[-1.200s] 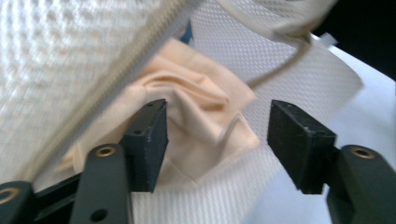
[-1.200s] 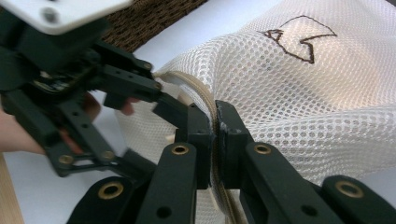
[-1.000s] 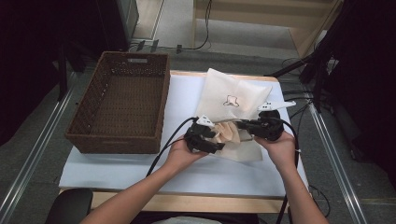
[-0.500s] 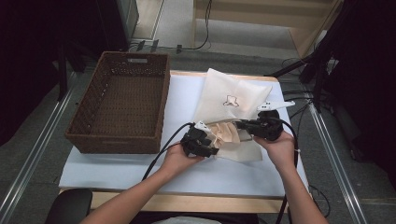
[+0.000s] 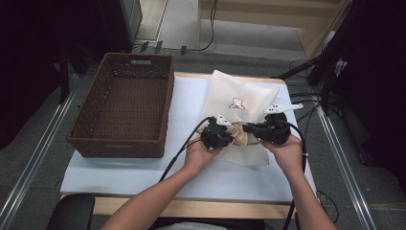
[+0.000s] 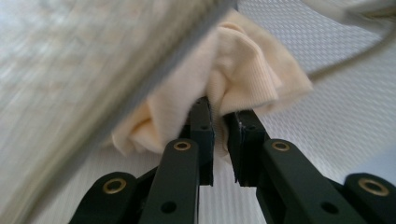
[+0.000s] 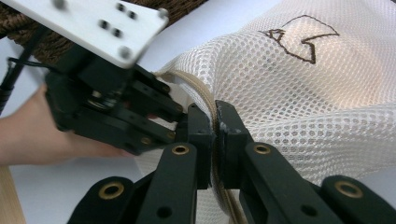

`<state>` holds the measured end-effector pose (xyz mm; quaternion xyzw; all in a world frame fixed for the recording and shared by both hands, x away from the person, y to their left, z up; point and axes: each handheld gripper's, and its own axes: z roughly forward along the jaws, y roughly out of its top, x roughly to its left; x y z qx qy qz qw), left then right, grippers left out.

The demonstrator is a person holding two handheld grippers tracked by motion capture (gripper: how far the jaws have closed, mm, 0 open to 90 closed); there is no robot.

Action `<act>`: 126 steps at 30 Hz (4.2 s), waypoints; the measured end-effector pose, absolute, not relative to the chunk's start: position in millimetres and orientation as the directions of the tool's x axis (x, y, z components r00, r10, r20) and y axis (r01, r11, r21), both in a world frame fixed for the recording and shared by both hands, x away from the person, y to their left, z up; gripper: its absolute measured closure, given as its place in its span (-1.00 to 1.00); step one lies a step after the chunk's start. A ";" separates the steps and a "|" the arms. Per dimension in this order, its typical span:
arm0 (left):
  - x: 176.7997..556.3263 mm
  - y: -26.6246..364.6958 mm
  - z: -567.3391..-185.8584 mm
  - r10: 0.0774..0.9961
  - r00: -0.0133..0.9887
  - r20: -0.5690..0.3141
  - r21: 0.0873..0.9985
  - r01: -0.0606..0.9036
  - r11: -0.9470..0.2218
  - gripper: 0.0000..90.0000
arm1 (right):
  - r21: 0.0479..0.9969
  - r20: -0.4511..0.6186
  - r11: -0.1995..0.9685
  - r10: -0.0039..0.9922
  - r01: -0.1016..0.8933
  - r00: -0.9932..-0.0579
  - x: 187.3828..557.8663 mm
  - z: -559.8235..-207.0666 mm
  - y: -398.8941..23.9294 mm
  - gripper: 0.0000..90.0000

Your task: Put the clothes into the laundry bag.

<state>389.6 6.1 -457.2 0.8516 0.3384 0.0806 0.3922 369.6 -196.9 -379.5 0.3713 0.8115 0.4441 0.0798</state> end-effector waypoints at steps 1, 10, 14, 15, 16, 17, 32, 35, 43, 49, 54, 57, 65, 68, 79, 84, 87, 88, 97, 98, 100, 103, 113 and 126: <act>390.4 5.3 -458.8 0.640 0.758 -0.127 0.727 0.510 -0.460 0.83 | 0.780 0.199 0.330 0.674 0.532 -0.711 369.6 -379.5 -197.0 0.94; 397.2 1.5 -452.4 0.675 0.723 -0.144 0.773 0.508 -0.379 0.82 | 0.779 0.205 0.329 0.670 0.534 -0.713 369.1 -379.5 -195.7 0.95; 404.9 1.6 -456.2 0.682 0.701 -0.207 0.768 0.548 -0.331 0.82 | 0.780 0.208 0.327 0.668 0.533 -0.714 369.3 -379.2 -195.9 0.95; 407.2 0.8 -460.4 0.682 0.696 -0.226 0.757 0.566 -0.326 0.82 | 0.779 0.206 0.330 0.669 0.533 -0.714 369.4 -379.3 -196.0 0.95; 408.1 0.0 -464.0 0.684 0.695 -0.222 0.757 0.565 -0.329 0.82 | 0.777 0.208 0.331 0.668 0.535 -0.715 369.5 -379.7 -196.0 0.95; 408.3 -0.8 -466.1 0.683 0.698 -0.215 0.762 0.557 -0.330 0.82 | 0.776 0.209 0.331 0.670 0.538 -0.713 369.6 -380.0 -196.1 0.95; 417.8 -1.3 -466.0 0.692 0.697 -0.187 0.770 0.541 -0.337 0.82 | 0.772 0.211 0.334 0.667 0.540 -0.714 370.2 -381.2 -195.2 0.95; 418.7 -0.3 -463.9 0.699 0.682 -0.215 0.769 0.559 -0.309 0.82 | 0.772 0.211 0.335 0.667 0.540 -0.715 370.4 -381.7 -195.4 0.95; 422.2 0.8 -462.0 0.693 0.685 -0.225 0.761 0.568 -0.314 0.82 | 0.752 0.217 0.346 0.674 0.561 -0.707 374.0 -387.6 -198.1 0.95; 424.7 -1.9 -463.4 0.699 0.677 -0.232 0.770 0.567 -0.293 0.81 | 0.742 0.216 0.359 0.672 0.566 -0.709 374.0 -388.7 -196.4 0.95; 423.7 -1.5 -457.1 0.699 0.677 -0.232 0.788 0.552 -0.274 0.81 | 0.744 0.217 0.356 0.672 0.566 -0.708 374.4 -388.9 -198.2 0.95; 426.7 -1.4 -456.4 0.704 0.671 -0.232 0.785 0.557 -0.271 0.82 | 0.740 0.219 0.361 0.668 0.568 -0.711 375.0 -389.5 -198.2 0.95; 428.9 -2.4 -446.7 0.718 0.658 -0.225 0.820 0.526 -0.225 0.82 | 0.745 0.222 0.362 0.657 0.560 -0.720 373.3 -387.5 -197.4 0.95; 429.0 -3.5 -443.9 0.721 0.656 -0.222 0.833 0.512 -0.210 0.83 | 0.748 0.218 0.362 0.658 0.556 -0.721 372.5 -386.1 -197.6 0.95; 439.7 -12.6 -458.5 0.718 0.659 -0.225 0.807 0.538 -0.241 0.83 | 0.741 0.221 0.364 0.661 0.565 -0.717 373.5 -387.5 -199.1 0.95; 442.3 -14.7 -461.9 0.712 0.667 -0.218 0.798 0.542 -0.263 0.83 | 0.738 0.222 0.364 0.665 0.568 -0.714 373.9 -388.1 -199.3 0.95; 439.6 -14.1 -465.0 0.703 0.679 -0.213 0.778 0.553 -0.299 0.83 | 0.737 0.222 0.363 0.666 0.570 -0.712 373.9 -387.9 -199.9 0.95; 438.0 -13.5 -466.4 0.701 0.685 -0.199 0.773 0.549 -0.317 0.83 | 0.738 0.222 0.360 0.668 0.571 -0.710 374.1 -388.0 -200.4 0.95; 439.7 -13.5 -467.7 0.713 0.674 -0.193 0.769 0.555 -0.317 0.82 | 0.736 0.218 0.367 0.666 0.568 -0.713 373.7 -388.0 -196.8 0.95; 440.2 -13.6 -465.2 0.723 0.663 -0.193 0.775 0.555 -0.302 0.82 | 0.738 0.218 0.366 0.665 0.566 -0.715 373.8 -387.7 -197.2 0.95; 441.3 -13.2 -460.9 0.736 0.647 -0.199 0.797 0.544 -0.263 0.82 | 0.742 0.222 0.357 0.668 0.567 -0.711 374.0 -386.6 -198.1 0.95; 442.2 -12.8 -456.7 0.737 0.648 -0.193 0.824 0.515 -0.237 0.83 | 0.742 0.221 0.359 0.666 0.565 -0.713 373.7 -386.5 -197.7 0.95; 450.1 -11.9 -462.1 0.695 0.669 -0.265 0.771 0.579 -0.264 0.71 | 0.732 0.223 0.366 0.668 0.574 -0.710 375.7 -390.4 -198.7 0.95; 431.9 -2.9 -457.9 0.667 0.706 -0.238 0.764 0.560 -0.320 0.32 | 0.731 0.226 0.363 0.671 0.578 -0.706 375.5 -390.9 -201.5 0.95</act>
